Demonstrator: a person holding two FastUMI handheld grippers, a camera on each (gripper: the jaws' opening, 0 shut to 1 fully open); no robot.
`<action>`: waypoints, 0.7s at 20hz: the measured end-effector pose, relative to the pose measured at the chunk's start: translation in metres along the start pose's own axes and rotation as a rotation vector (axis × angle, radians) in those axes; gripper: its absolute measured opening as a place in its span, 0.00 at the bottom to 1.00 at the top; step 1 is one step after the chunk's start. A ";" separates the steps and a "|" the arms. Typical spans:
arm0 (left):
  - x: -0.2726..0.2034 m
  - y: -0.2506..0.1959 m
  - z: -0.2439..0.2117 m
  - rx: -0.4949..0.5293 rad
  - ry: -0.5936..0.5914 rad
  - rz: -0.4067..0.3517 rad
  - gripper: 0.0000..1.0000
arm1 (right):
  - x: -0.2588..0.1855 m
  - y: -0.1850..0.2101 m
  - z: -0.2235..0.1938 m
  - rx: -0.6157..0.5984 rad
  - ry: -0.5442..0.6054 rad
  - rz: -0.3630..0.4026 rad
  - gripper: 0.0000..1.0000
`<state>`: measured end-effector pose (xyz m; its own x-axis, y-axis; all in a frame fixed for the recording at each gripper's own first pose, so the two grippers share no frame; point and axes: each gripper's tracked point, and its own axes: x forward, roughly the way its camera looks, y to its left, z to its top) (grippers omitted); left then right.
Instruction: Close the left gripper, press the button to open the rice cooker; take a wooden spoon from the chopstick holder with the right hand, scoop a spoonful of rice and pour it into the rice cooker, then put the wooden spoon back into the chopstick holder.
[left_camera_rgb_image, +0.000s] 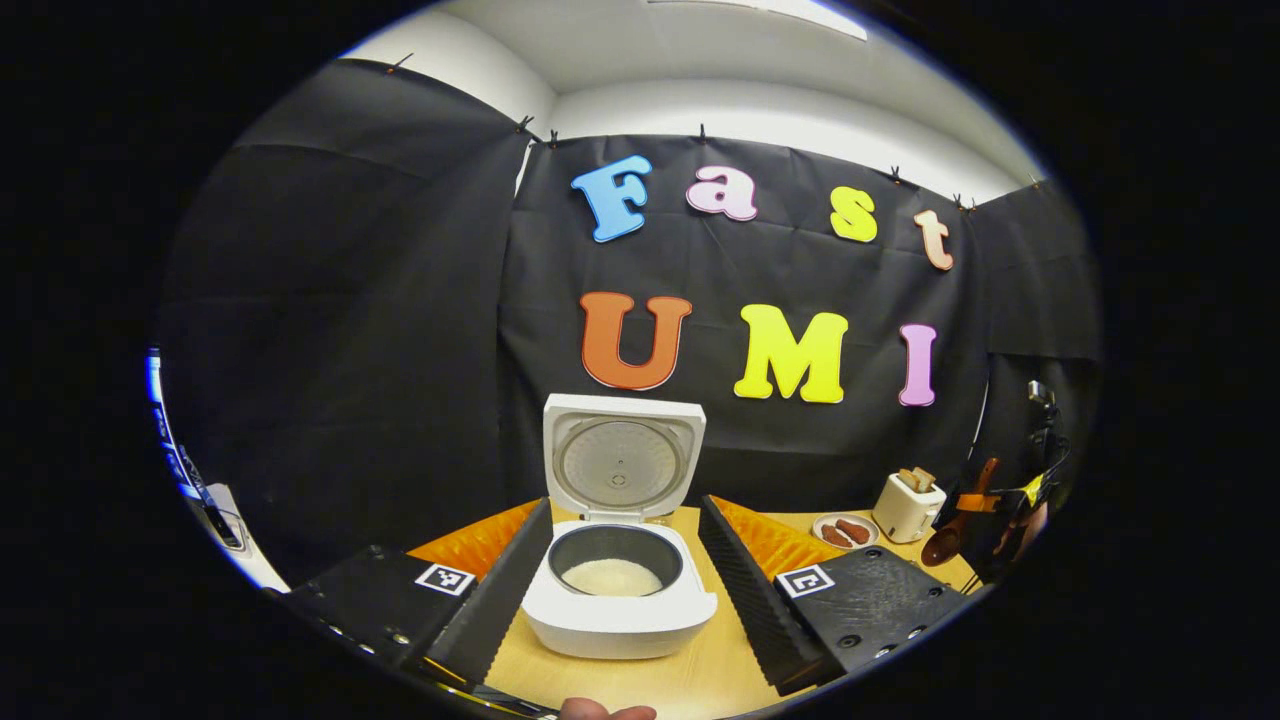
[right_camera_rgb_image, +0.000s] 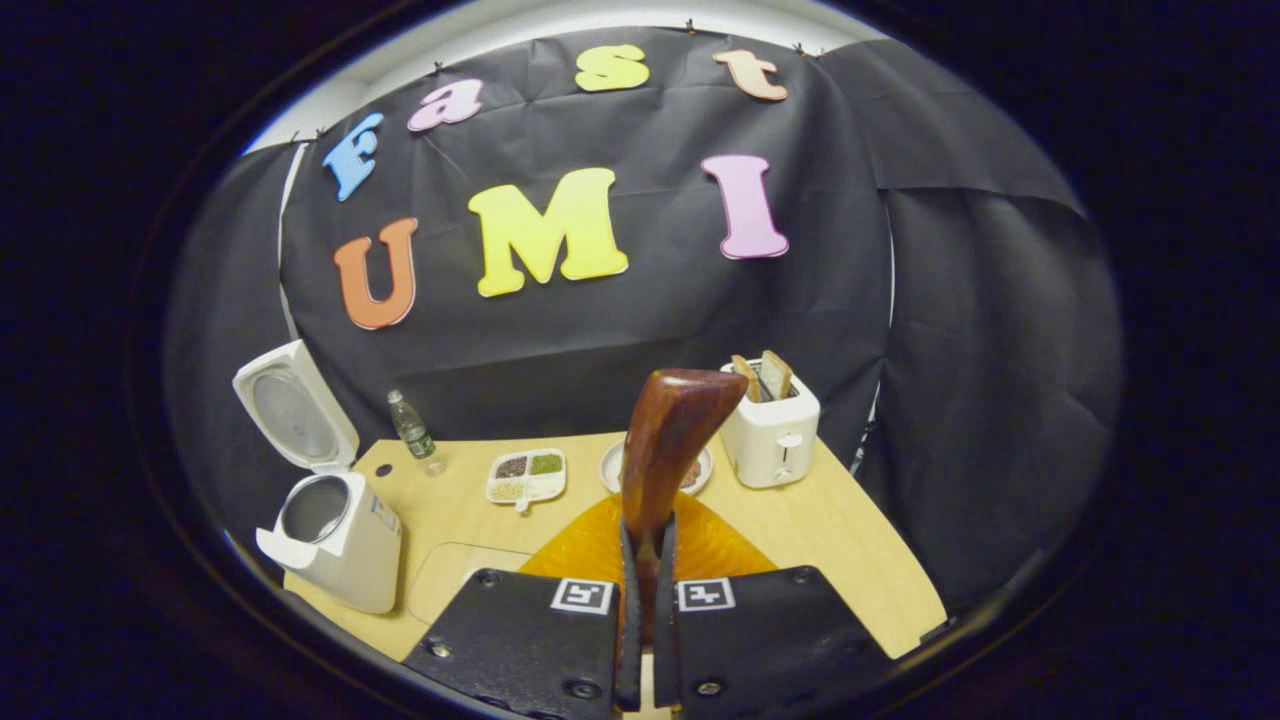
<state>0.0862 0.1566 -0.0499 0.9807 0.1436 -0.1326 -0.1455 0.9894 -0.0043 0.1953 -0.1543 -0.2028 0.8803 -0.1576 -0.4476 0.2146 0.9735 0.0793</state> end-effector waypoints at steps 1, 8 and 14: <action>0.002 0.007 0.001 -0.001 -0.001 -0.006 0.94 | -0.005 0.009 -0.003 -0.001 0.000 -0.006 0.10; 0.007 0.061 0.006 -0.013 0.009 -0.016 0.94 | -0.017 0.076 -0.032 -0.001 0.014 0.001 0.10; 0.008 0.074 -0.001 -0.021 0.038 -0.012 0.94 | 0.020 0.103 -0.060 -0.049 0.028 -0.004 0.10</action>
<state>0.0827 0.2305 -0.0522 0.9769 0.1303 -0.1696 -0.1368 0.9902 -0.0268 0.2092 -0.0476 -0.2570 0.8669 -0.1574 -0.4730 0.1963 0.9800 0.0338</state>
